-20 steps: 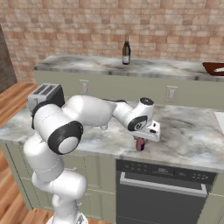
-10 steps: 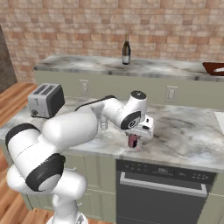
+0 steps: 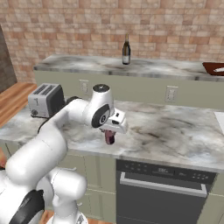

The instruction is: Place the drinks on the dining counter in a tight cluster.

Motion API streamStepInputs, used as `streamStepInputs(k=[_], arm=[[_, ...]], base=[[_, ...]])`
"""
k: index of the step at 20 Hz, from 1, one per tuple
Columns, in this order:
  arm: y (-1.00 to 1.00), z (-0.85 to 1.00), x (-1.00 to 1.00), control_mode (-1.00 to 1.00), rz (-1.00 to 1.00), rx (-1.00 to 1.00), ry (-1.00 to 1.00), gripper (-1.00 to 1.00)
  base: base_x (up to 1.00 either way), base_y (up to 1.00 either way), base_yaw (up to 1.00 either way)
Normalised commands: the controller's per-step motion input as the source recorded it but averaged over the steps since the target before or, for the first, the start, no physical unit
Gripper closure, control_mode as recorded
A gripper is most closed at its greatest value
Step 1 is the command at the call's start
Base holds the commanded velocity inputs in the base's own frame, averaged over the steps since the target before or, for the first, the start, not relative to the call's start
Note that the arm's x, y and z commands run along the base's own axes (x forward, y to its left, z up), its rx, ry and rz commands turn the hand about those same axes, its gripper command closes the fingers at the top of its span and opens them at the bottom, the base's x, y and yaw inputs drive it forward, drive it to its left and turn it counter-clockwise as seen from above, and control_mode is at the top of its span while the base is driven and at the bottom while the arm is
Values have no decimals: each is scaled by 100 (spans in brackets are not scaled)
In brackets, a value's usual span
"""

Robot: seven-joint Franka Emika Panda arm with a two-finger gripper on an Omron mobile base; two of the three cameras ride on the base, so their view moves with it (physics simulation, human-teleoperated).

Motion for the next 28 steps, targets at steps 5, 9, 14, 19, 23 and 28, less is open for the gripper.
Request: streamStepInputs(k=[5, 9, 14, 19, 23, 28], arm=[[89, 32, -41, -100, -5, -4, -10, 100], [84, 8, -47, -100, -2, 0, -25, 100], [66, 26, -60, -100, 0, 0, -28, 100], [26, 52, -37, -100, 7, 0, 4, 100], [0, 53, -17, -100, 20, 0, 31, 100], [1, 6, 0, -100, 18, 0, 30, 100]], base=[[0, 0, 0], [0, 0, 0], [0, 0, 0], [0, 0, 0], [0, 0, 0], [0, 0, 0]])
